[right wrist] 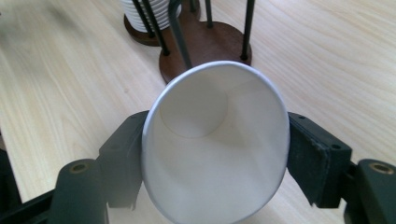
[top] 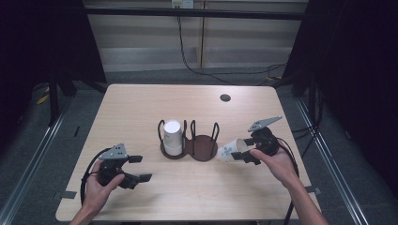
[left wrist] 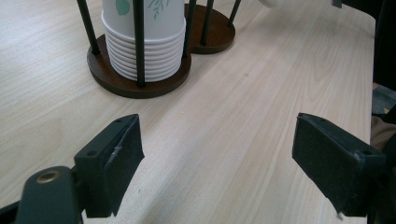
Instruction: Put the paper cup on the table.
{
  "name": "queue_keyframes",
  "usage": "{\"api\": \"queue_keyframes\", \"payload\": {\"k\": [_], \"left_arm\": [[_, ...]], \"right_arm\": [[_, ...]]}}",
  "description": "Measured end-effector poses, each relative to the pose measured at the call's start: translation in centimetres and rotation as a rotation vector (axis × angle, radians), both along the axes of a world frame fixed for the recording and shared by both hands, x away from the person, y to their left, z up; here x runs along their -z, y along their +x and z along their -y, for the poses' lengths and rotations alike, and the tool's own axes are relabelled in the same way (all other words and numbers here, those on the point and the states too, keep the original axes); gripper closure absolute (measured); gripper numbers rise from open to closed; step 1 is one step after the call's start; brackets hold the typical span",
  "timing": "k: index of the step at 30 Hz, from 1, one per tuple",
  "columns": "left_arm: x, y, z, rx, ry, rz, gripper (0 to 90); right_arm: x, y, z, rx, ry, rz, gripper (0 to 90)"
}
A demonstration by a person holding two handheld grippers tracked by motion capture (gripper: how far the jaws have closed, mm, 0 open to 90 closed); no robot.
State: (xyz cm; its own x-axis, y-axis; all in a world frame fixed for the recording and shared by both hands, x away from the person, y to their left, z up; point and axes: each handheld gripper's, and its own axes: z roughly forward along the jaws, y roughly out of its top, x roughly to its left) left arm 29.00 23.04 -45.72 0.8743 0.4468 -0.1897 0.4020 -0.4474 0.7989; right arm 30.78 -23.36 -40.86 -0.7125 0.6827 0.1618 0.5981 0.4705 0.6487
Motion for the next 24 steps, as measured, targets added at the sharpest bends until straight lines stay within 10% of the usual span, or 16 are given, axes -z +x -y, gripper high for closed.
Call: {"api": "queue_keyframes", "payload": {"k": [24], "left_arm": [[0.0,-0.4,0.7,0.023,0.033,0.018,16.4]], "right_arm": [[-1.0,2.9,-1.0,0.012,-0.158,-0.012,26.7]]}}
